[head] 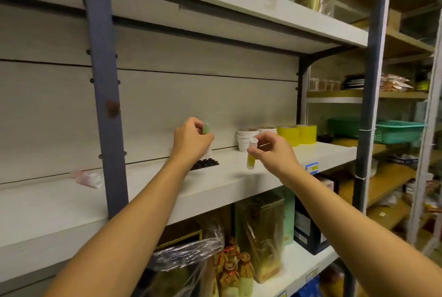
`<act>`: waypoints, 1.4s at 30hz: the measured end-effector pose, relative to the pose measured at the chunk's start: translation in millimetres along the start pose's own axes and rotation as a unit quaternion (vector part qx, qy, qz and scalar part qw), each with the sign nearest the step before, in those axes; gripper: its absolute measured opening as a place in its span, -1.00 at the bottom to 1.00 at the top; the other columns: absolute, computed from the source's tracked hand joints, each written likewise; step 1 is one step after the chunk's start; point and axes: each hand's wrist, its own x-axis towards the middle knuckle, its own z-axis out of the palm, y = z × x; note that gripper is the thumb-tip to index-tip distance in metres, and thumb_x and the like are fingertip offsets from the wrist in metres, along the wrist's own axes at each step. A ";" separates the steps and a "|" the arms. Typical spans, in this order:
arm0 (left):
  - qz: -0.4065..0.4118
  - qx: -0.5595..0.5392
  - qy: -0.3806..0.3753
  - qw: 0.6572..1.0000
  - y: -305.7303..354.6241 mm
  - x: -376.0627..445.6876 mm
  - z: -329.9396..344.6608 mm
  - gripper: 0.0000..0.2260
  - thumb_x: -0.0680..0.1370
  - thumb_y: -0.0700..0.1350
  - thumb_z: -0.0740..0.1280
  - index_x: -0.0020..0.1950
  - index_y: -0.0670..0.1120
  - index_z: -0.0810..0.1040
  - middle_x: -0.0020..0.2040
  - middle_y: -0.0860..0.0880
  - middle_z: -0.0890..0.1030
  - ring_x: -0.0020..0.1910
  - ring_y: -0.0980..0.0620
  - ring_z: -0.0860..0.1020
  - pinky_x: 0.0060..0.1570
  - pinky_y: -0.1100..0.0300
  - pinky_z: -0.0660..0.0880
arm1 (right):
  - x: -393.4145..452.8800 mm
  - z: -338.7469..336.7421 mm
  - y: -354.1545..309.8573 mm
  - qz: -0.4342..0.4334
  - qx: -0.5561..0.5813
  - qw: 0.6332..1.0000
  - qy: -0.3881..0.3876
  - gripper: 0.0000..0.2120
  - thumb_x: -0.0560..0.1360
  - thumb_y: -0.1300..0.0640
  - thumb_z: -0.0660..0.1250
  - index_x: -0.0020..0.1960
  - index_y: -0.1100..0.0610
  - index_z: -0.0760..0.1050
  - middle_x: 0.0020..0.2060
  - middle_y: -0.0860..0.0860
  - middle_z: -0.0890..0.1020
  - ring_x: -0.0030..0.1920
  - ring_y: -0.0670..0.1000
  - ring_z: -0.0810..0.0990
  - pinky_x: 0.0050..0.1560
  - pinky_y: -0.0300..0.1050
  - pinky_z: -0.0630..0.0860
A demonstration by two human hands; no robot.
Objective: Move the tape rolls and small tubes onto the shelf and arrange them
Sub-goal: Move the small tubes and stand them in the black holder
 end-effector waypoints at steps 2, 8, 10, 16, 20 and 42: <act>-0.001 -0.001 0.011 1.000 -3.4 11.7 4.2 -0.87 0.48 -0.13 0.39 0.02 -0.04 0.60 -0.12 0.06 0.65 -0.07 0.04 0.62 -0.11 0.18 0.53 | 11.6 9.7 7.2 -0.014 -0.004 1.000 -0.013 -0.81 0.50 0.12 0.46 0.10 0.07 0.57 -0.07 -0.04 0.64 -0.05 -0.07 0.61 -0.11 -0.24 0.49; -0.014 0.015 0.043 0.999 -24.1 38.6 15.5 -0.88 0.47 -0.14 0.43 -0.03 0.02 0.60 -0.13 0.10 0.64 -0.08 0.05 0.64 -0.04 0.08 0.61 | 61.5 33.8 32.0 -0.043 0.025 0.997 -0.057 -0.87 0.46 0.10 0.49 -0.01 -0.01 0.60 -0.13 -0.11 0.66 -0.10 -0.14 0.61 -0.13 -0.29 0.50; -0.029 0.023 0.051 0.998 -34.0 44.5 16.3 -0.88 0.48 -0.15 0.44 -0.03 0.03 0.59 -0.13 0.10 0.63 -0.07 0.05 0.63 -0.05 0.09 0.62 | 79.6 43.9 38.0 -0.045 0.053 0.995 -0.077 -0.87 0.43 0.13 0.52 -0.05 0.02 0.63 -0.18 -0.08 0.68 -0.17 -0.15 0.62 -0.12 -0.24 0.52; -0.039 0.043 0.083 0.995 -54.3 70.4 8.1 -0.72 0.46 -0.21 0.46 0.11 0.06 0.61 -0.11 0.00 0.58 -0.08 -0.06 0.61 0.00 -0.01 0.63 | 123.1 80.9 39.4 -0.086 0.070 0.985 -0.135 -0.85 0.42 0.14 0.54 -0.04 0.07 0.64 -0.24 -0.09 0.64 -0.27 -0.19 0.56 -0.22 -0.36 0.46; -0.028 0.077 0.096 0.992 -61.6 83.6 7.1 -0.72 0.47 -0.18 0.45 0.12 0.11 0.61 -0.16 0.00 0.58 -0.04 -0.04 0.59 0.00 0.07 0.57 | 141.7 105.2 36.4 -0.116 0.116 0.975 -0.153 -0.76 0.43 0.24 0.52 0.06 0.11 0.59 -0.20 -0.08 0.58 -0.26 -0.14 0.53 -0.21 -0.39 0.46; 0.041 0.282 0.039 0.958 -113.6 83.4 20.6 -0.68 0.40 -0.10 0.60 0.09 -0.05 0.60 -0.03 -0.03 0.55 -0.14 0.02 0.57 -0.12 0.31 0.42 | 157.2 175.5 38.7 -0.223 0.095 0.959 -0.148 -0.80 0.46 0.25 0.48 0.03 0.12 0.54 -0.18 -0.01 0.62 -0.18 0.02 0.61 -0.11 -0.15 0.56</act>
